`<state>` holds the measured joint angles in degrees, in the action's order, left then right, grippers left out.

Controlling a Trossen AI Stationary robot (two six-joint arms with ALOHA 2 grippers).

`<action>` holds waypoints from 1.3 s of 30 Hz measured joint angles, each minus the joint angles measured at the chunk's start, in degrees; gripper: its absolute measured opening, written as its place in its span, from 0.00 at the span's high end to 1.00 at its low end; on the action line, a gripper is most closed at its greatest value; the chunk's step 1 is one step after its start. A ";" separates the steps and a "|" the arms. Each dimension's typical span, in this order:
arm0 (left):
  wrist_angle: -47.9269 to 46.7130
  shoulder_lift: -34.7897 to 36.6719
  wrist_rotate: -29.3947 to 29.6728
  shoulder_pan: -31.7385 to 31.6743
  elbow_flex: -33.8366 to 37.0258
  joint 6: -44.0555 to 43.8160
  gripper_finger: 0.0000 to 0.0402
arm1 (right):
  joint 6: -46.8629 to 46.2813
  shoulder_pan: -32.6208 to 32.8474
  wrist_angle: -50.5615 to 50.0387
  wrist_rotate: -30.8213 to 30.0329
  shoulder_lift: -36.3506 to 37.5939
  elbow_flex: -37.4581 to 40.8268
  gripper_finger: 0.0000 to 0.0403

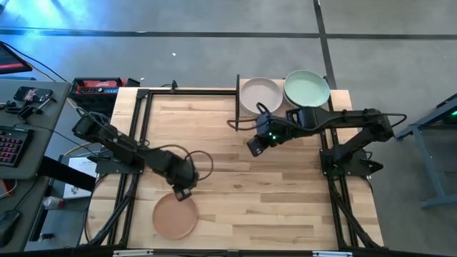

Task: Place and stack plates onto a shelf
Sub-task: Stack the brown plate on top of the light brown plate on the shelf

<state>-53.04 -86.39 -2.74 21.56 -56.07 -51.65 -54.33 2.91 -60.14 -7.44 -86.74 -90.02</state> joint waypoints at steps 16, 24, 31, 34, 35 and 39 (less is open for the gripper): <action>-0.65 0.00 -2.19 10.96 9.05 -8.19 0.71 | -5.25 3.64 0.04 -4.50 0.00 0.00 0.76; 0.99 0.00 -2.19 13.08 9.29 -11.11 0.71 | -5.25 3.62 0.02 -4.48 0.00 0.00 0.76; 4.32 0.00 -2.27 14.29 9.29 -13.31 0.71 | -5.25 3.62 0.02 -4.46 0.00 0.00 0.76; 4.30 0.00 -1.61 14.41 9.37 -14.38 0.71 | -5.25 3.62 0.02 -4.48 0.01 0.00 0.76; 4.50 0.00 -1.38 14.41 9.59 -14.74 0.71 | -5.25 3.62 0.02 -4.46 0.00 0.00 0.76; 6.49 0.00 -1.30 14.39 12.01 -15.69 0.71 | -5.25 3.62 0.02 -4.46 0.00 0.02 0.76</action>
<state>-46.55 -86.39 -4.04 35.94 -44.06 -67.34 -59.57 6.52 -60.12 -11.90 -86.74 -90.00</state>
